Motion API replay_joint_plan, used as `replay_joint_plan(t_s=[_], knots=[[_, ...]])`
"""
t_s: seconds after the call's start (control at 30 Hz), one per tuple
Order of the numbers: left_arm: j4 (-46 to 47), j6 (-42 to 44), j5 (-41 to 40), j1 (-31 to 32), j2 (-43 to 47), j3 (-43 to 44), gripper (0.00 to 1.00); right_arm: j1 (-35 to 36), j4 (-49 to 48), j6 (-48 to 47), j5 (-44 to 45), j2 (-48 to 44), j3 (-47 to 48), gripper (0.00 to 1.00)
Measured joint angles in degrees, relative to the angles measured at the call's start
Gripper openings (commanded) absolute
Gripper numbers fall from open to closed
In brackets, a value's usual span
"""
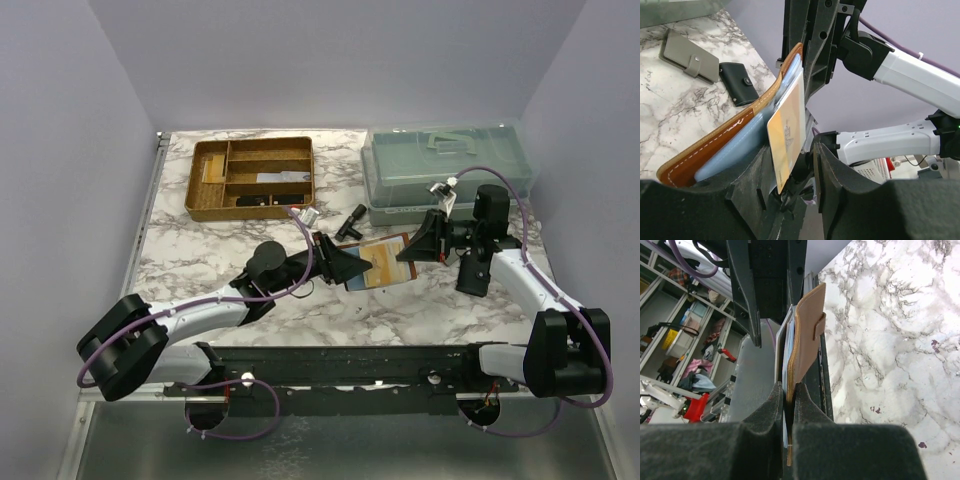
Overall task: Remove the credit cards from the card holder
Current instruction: Remove the credit card from the card holder.
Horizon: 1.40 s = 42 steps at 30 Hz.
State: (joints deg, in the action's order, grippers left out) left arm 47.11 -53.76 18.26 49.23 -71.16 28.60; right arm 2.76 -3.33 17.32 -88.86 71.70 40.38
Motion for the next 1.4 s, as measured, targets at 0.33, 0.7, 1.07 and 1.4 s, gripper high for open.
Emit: replay_joint_plan(t_s=[0.33,0.7,1.07,1.4], knots=[[2.1,-1.5,0.8,0.0,-2.2,0.5,0.0,-0.2,0.0,-0.6,0.1,0.3,0.0,0.0],[4.1,-2.8,2.9,-3.1,0.4,-3.5,0.0,-0.2,1.9,-2.5,0.1,0.5,0.0,0.0],[1.1,-2.8,4.8,-7.4,7.9,-7.0,0.0,-1.4,2.0,-3.5,0.1,0.5,0.0,0.0],[-8.4,-0.3,6.2,-11.4,15.4,-6.8,0.0,-2.4,2.1,-3.9,0.0,0.0,0.0,0.0]])
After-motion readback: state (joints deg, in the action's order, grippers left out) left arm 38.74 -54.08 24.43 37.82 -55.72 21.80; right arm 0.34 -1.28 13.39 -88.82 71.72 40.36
